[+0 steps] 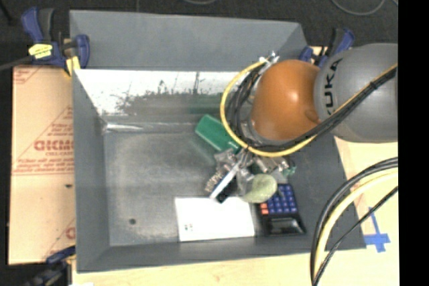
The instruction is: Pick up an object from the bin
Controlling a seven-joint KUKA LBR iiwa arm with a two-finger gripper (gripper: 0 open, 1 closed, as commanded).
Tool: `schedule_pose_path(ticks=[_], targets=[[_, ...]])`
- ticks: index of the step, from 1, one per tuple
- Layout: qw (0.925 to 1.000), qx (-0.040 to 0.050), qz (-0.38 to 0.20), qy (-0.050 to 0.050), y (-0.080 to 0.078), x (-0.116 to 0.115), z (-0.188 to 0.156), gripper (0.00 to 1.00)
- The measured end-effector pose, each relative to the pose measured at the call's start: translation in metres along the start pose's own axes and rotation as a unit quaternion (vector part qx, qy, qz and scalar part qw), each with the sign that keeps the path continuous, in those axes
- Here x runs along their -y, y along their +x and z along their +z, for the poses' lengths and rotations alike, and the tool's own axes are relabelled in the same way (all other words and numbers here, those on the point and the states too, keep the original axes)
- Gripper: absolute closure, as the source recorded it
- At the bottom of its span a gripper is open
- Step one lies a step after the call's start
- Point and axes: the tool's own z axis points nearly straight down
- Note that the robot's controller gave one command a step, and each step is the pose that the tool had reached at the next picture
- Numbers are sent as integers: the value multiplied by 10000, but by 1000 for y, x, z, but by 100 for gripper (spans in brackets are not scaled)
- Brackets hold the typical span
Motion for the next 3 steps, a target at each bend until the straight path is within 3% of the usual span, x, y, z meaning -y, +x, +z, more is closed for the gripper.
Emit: schedule_pose_path(ticks=[3], targets=[[10000, 23, 12, 7, -1, 1, -35, 100]])
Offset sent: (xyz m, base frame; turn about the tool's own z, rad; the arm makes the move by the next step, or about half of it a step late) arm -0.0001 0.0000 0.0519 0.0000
